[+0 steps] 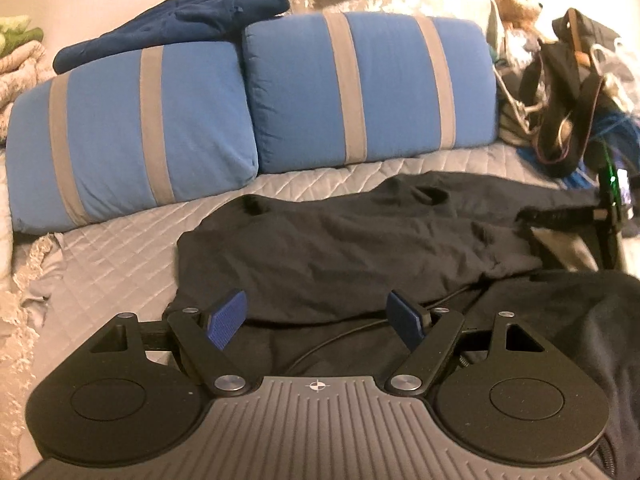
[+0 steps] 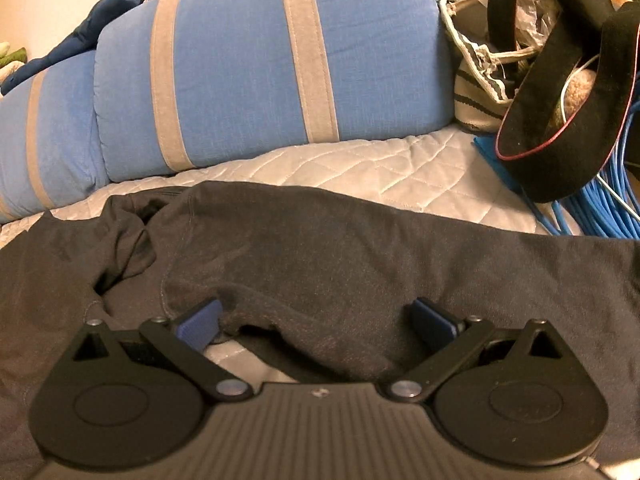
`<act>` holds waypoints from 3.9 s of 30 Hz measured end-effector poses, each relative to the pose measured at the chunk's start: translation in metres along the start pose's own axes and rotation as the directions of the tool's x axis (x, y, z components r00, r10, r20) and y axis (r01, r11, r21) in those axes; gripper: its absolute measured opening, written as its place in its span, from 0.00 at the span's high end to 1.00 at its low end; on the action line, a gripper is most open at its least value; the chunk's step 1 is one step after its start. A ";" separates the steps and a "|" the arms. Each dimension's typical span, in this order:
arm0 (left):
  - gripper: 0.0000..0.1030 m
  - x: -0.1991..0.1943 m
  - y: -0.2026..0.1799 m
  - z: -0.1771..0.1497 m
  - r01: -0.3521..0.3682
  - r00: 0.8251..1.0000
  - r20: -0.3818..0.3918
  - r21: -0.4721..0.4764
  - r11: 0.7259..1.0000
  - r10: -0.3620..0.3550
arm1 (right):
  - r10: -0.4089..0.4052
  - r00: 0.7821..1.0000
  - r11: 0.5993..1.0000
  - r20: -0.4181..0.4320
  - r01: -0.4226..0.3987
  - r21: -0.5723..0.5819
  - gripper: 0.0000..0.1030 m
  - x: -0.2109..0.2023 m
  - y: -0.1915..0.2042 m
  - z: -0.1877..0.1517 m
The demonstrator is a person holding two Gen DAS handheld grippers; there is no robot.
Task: Fold clothes
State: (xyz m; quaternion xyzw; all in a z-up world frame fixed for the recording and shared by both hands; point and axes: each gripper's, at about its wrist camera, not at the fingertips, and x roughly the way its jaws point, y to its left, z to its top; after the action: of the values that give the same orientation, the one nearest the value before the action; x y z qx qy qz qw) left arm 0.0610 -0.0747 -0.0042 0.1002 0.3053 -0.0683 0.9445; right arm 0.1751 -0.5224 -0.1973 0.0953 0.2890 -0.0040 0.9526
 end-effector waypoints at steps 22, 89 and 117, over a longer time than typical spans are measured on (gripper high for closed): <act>0.25 -0.001 -0.002 -0.002 -0.037 0.999 -0.005 0.016 0.999 0.037 | -0.001 1.000 1.000 -0.001 0.001 0.003 0.00 0.000 0.000 0.000; 0.25 -0.002 0.001 -0.002 -0.031 1.000 0.001 0.012 0.999 0.031 | -0.003 1.000 1.000 -0.004 0.003 0.004 0.00 0.000 0.000 0.000; 0.25 0.000 0.004 -0.001 -0.006 1.000 -0.013 -0.003 1.000 0.005 | 0.011 0.993 0.998 -0.121 -0.018 -0.057 0.00 -0.005 0.006 0.009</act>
State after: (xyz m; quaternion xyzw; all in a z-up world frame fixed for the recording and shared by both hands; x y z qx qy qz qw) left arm 0.0612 -0.0708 -0.0042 0.1000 0.3113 -0.0645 0.9428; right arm 0.1762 -0.5189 -0.1855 0.0700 0.3455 0.0170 0.9357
